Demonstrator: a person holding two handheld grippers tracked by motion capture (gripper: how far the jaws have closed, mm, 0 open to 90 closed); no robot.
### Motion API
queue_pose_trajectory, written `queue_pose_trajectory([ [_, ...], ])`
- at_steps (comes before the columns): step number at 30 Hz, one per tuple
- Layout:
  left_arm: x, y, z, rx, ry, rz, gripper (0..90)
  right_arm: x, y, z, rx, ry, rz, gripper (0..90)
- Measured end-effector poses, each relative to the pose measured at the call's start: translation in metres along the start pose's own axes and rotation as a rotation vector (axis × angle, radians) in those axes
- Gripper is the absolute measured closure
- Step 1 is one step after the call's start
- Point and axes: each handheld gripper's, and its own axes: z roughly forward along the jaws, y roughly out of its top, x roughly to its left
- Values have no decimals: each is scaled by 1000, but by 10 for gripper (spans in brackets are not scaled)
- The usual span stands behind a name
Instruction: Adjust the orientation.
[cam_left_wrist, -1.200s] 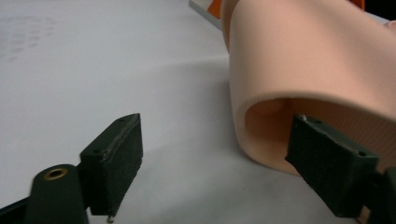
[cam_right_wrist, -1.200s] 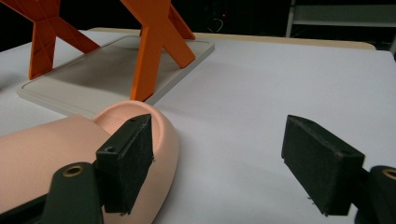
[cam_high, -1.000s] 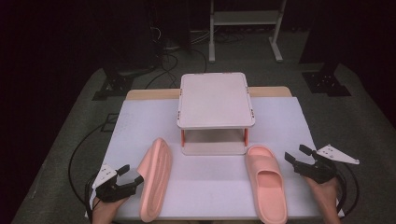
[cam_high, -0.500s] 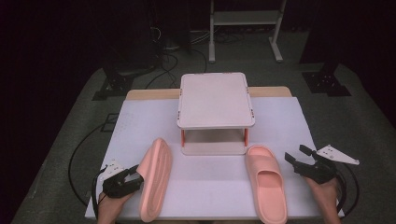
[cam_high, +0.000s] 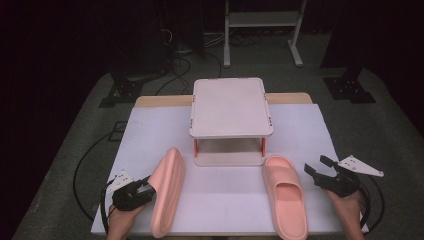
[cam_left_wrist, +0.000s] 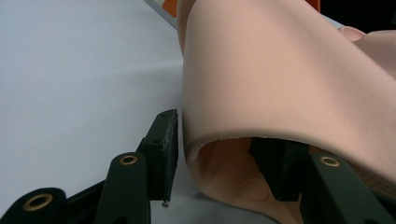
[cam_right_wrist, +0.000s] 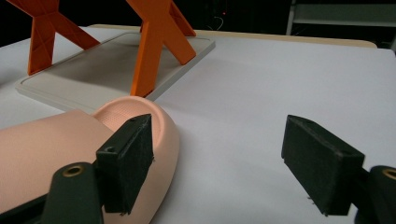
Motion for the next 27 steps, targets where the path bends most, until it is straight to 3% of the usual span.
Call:
queue_pose_trajectory([
  [22, -16, 9, 6, -44, -25, 39, 498, 1, 0, -1, -7, 3, -4, 244],
  [27, -20, 9, 11, -26, -16, 57, 483, 0, 0, -2, -10, 2, -1, 244],
])
